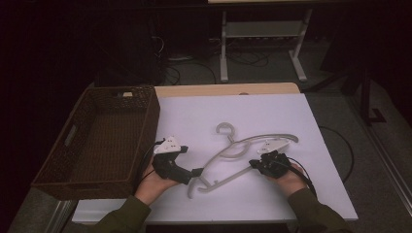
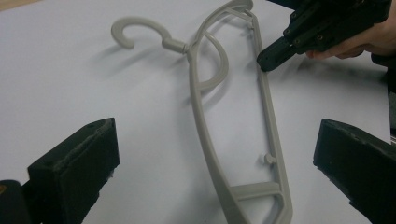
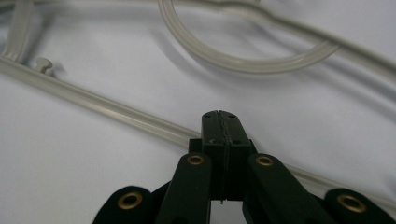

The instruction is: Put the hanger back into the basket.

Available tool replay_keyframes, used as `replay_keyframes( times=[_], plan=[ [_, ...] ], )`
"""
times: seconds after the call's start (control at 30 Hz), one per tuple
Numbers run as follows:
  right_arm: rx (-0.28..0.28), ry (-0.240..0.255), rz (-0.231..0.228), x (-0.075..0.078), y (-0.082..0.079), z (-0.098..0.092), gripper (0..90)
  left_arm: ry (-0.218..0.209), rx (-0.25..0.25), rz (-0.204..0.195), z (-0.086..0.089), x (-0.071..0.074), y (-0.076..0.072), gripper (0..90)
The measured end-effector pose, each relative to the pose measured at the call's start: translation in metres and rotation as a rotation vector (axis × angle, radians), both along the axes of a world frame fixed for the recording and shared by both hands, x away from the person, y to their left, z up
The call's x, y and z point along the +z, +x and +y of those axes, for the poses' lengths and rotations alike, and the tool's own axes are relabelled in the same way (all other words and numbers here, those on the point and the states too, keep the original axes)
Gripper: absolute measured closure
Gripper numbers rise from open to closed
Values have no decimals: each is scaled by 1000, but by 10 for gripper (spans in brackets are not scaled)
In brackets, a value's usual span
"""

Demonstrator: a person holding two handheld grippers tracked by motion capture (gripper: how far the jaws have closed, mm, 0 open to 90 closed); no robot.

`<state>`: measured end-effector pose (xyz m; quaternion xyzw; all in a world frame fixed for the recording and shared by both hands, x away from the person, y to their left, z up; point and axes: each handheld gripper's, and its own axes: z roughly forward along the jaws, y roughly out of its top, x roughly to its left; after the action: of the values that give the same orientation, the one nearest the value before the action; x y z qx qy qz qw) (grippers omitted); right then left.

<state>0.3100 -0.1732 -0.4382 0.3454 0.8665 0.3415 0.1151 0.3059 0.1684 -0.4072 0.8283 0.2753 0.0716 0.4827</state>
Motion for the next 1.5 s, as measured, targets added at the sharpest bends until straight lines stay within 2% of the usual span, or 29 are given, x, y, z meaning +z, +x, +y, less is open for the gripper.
replay_keyframes(
  times=[0.3, 0.47, 0.73, 0.83, 0.93, 1.07, 1.17, 1.27, 1.33, 1.5],
  plan=[
    [2, -16, 9, -3, 0, 1, 893, 14, -2, -5, -9, 0, 8, 0],
    [1, -17, 11, -3, -1, 2, 893, 17, -10, -4, -23, -1, 21, 0],
    [4, -25, 10, -3, -1, 2, 893, 63, -47, 26, -48, -14, 42, 1],
    [6, -25, 10, -2, -1, 2, 893, 93, -54, 24, -56, -20, 46, 64],
    [6, -25, 10, -2, -1, 2, 893, 108, -70, 38, -63, -26, 51, 78],
    [5, -23, 10, -3, -1, 2, 893, 143, -73, 49, -70, -29, 56, 148],
    [5, -23, 10, -3, -1, 2, 893, 166, -86, 53, -75, -32, 57, 239],
    [6, -23, 10, -2, -1, 2, 893, 209, -106, 54, -78, -34, 58, 314],
    [6, -22, 10, -3, -1, 2, 893, 206, -104, 58, -79, -34, 59, 370],
    [7, -26, 10, -2, -1, 2, 893, 239, -112, 64, -84, -35, 59, 506]
  ],
)
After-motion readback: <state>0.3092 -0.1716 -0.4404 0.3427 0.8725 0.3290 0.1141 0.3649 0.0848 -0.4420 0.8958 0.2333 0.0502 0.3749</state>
